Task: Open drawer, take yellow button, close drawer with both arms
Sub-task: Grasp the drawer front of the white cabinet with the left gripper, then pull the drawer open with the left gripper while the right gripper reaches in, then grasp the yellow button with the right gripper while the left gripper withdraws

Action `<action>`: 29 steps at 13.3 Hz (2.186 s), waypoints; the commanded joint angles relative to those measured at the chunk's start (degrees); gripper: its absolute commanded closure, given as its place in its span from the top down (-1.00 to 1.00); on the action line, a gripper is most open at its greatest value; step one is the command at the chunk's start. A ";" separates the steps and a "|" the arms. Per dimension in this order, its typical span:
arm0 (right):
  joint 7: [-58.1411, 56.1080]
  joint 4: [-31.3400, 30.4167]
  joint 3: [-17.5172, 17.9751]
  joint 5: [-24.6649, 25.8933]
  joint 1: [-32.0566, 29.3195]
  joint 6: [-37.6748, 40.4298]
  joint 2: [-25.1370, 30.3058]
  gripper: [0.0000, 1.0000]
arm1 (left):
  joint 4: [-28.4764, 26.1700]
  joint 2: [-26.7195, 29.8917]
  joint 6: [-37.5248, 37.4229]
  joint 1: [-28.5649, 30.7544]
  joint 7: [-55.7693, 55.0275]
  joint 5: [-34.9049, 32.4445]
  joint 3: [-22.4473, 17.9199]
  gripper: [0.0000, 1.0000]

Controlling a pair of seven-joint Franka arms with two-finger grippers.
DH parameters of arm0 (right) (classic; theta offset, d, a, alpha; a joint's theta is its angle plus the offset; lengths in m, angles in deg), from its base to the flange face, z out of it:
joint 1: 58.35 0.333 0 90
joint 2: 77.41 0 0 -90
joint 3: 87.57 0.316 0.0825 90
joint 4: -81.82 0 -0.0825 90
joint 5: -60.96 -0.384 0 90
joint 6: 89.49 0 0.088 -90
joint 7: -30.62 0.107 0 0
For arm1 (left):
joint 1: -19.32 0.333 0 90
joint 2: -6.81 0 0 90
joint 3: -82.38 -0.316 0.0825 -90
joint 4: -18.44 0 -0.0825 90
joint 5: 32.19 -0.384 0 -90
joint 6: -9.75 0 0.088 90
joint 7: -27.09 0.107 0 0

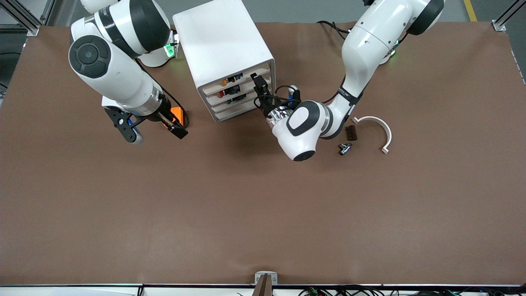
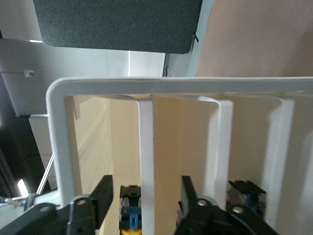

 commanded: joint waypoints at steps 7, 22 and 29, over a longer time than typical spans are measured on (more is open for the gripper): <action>14.86 7.10 -0.56 -1.67 5.49 -2.72 -5.83 0.99 | 1.14 -1.14 -1.02 -0.03 -0.01 0.73 -1.07 -1.00; 23.48 6.31 -0.65 -1.85 15.77 -15.38 -11.63 1.00 | 8.53 -0.79 -0.85 7.19 13.09 -1.90 -8.72 0.98; 22.78 0.43 -0.65 -0.88 18.24 -18.98 -11.89 1.00 | 11.16 1.14 -1.20 12.36 17.20 -7.51 -10.47 0.99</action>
